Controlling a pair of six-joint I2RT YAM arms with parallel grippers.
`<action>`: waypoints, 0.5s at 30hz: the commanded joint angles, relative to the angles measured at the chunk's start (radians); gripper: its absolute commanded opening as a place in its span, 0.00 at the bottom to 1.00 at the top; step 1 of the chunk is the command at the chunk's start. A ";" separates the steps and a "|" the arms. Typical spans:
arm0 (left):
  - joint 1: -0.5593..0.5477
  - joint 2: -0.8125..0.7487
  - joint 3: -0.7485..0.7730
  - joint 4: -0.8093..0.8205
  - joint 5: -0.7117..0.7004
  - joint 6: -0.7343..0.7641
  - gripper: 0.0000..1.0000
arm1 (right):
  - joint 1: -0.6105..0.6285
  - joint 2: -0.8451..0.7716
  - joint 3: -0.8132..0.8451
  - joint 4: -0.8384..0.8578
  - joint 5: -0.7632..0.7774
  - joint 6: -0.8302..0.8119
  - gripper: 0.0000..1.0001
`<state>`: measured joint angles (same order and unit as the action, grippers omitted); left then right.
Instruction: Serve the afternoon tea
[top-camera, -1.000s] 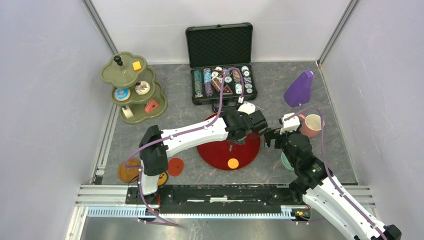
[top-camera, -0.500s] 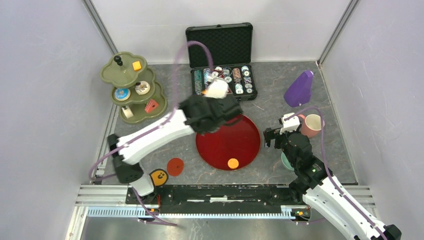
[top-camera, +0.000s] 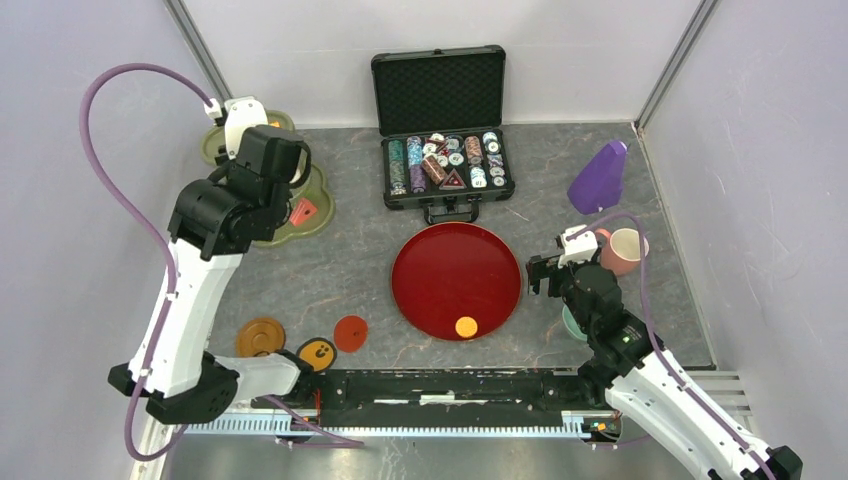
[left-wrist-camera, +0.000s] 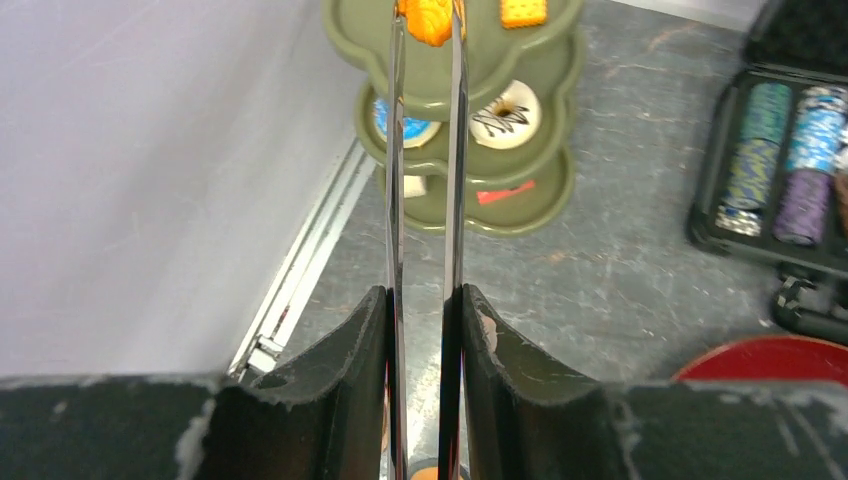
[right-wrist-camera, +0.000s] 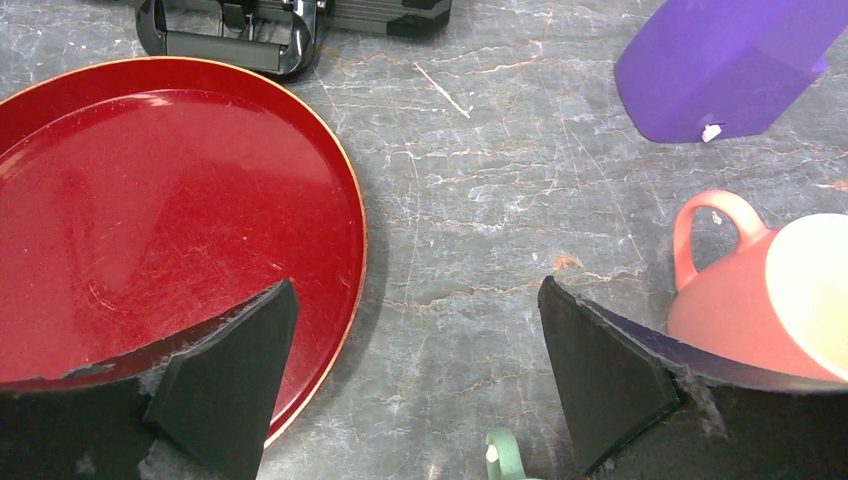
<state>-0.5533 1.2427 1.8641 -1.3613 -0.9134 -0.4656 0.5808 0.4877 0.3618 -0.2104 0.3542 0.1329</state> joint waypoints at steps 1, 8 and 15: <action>0.101 0.039 -0.031 0.139 0.050 0.128 0.28 | 0.004 0.011 0.000 0.043 -0.010 -0.007 0.98; 0.239 0.081 -0.088 0.236 0.137 0.155 0.26 | 0.004 0.019 0.000 0.043 -0.009 -0.006 0.98; 0.253 0.104 -0.109 0.233 0.159 0.142 0.34 | 0.004 0.030 0.002 0.046 -0.009 -0.008 0.98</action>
<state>-0.3084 1.3525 1.7565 -1.1919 -0.7521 -0.3641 0.5808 0.5159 0.3618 -0.2031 0.3477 0.1326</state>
